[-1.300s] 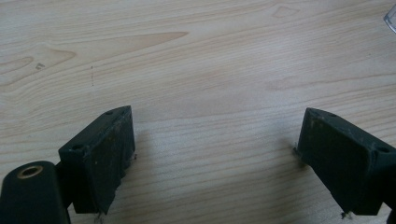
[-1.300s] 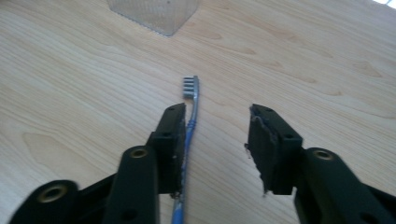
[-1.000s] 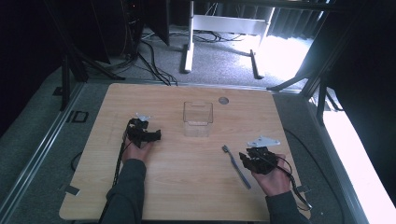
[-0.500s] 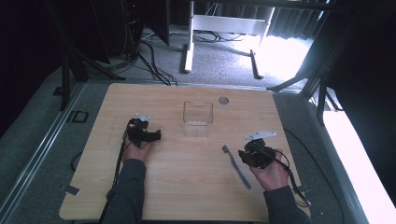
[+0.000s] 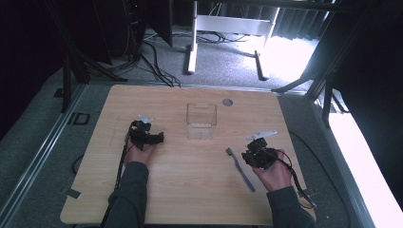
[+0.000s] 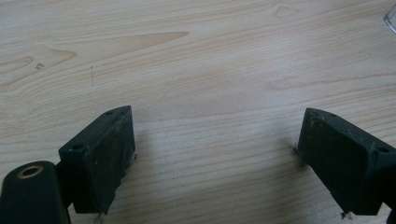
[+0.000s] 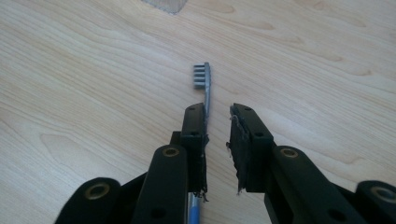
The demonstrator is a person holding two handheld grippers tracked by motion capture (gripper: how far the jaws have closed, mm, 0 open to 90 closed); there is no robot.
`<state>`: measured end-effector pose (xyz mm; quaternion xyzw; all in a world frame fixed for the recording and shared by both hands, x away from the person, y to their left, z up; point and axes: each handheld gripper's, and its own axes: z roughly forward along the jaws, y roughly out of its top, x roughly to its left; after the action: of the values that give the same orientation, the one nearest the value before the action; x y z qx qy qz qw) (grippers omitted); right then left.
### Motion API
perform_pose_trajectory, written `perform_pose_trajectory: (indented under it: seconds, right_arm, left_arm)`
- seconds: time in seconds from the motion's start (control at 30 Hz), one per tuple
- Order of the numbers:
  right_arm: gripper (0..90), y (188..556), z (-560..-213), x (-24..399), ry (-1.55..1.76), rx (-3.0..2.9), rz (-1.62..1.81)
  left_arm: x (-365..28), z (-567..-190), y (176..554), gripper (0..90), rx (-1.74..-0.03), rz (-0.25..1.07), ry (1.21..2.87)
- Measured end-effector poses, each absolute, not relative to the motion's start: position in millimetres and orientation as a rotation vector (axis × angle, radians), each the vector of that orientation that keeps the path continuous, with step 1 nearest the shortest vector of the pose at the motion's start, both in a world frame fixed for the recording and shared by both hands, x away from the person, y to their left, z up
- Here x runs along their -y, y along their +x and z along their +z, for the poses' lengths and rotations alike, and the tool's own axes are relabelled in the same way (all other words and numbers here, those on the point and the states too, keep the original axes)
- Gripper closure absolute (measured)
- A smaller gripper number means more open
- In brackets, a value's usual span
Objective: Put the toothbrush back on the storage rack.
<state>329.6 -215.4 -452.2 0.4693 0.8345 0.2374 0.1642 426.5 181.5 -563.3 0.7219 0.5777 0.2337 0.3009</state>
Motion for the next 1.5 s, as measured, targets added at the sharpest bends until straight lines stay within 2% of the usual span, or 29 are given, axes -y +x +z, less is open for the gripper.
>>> perform_pose_trajectory:
  seconds: [0.43,1.5]
  right_arm:
    - [77.8,346,-456,209,1.390,-2.463,0.600]
    - [74.4,368,-467,202,1.432,-2.602,0.452]
  left_arm:
    - [-181,-563,427,11.3,-1.533,0.620,1.915]
    - [-181,-563,427,11.3,-1.533,0.620,1.915]
